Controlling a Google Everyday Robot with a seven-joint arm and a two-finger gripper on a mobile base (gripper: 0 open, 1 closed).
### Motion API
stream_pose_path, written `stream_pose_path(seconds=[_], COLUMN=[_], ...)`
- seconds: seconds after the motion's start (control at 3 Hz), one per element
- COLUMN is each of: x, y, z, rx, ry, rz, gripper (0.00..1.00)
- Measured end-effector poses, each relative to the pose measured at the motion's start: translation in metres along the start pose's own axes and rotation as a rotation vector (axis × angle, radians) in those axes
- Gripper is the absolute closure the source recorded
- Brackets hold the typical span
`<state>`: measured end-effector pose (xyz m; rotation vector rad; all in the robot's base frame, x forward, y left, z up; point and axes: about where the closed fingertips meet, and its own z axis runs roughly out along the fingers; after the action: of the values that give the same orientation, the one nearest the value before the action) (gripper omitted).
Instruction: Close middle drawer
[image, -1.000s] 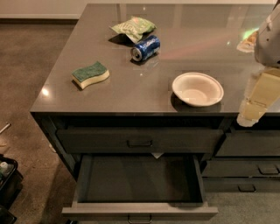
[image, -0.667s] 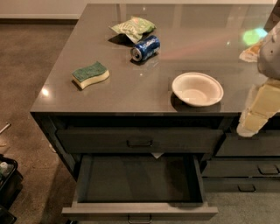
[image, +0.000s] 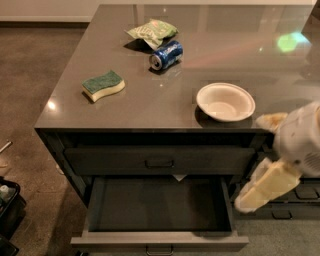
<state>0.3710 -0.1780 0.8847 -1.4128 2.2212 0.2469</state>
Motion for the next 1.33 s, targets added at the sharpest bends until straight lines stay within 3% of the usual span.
stream_pose_path(seconds=[0.33, 0.67, 1.33], x=[0.021, 0.046, 0.046], y=[0.05, 0.079, 0.081], z=[0.07, 0.111, 0.112], rx=[-0.171, -0.27, -0.273], ry=[-0.083, -0.1, -0.095], rz=[0.106, 0.203, 0.201], gripper=[0.0, 0.0, 0.42])
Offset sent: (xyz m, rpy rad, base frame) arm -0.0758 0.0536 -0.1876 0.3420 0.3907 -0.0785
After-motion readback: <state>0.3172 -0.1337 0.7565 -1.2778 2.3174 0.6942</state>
